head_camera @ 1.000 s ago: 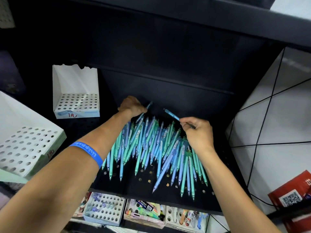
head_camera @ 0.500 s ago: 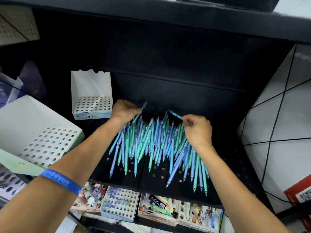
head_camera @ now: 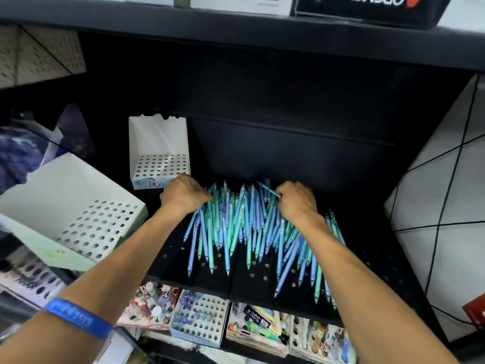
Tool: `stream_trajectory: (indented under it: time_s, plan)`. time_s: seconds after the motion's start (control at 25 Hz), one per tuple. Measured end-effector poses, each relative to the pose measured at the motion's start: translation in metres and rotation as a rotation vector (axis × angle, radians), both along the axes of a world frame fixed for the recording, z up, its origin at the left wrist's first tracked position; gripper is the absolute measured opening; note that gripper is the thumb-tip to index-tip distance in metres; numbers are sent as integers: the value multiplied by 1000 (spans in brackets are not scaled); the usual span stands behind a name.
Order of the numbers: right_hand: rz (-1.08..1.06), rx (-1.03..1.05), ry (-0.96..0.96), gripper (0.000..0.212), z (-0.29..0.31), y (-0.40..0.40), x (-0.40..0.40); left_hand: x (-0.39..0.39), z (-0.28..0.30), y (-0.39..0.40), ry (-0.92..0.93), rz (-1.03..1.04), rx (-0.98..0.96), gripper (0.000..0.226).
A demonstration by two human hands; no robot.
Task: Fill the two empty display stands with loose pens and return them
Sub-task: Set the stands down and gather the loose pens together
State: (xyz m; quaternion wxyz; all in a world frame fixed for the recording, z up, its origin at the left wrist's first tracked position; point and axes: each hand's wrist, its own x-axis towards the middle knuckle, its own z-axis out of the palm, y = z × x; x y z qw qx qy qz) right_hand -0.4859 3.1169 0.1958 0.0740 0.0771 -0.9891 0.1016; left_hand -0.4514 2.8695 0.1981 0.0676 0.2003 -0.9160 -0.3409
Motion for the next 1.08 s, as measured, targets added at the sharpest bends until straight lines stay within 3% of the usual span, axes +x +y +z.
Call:
stream_trajectory:
  time_s: [0.16,0.32,0.56,0.68,0.84,1.08]
  plan:
    - [0,-12,-4,30,-1,3,-1,18,0,-15,45,87,-86,14]
    - [5,-23,-7,25,-2,2,0,36,-7,-25,-115,7,-246,14]
    - [0,-68,-9,26,-4,4,-2,-3,25,37,64,-217,-369,19]
    - [1,-67,16,28,-8,7,0,-56,34,93,48,-339,-348,29]
    - [41,-30,76,28,-14,11,9,-98,19,140,-144,-371,-401,54]
    - [45,-43,75,28,-14,19,18,-123,-6,139,-205,-310,-277,56]
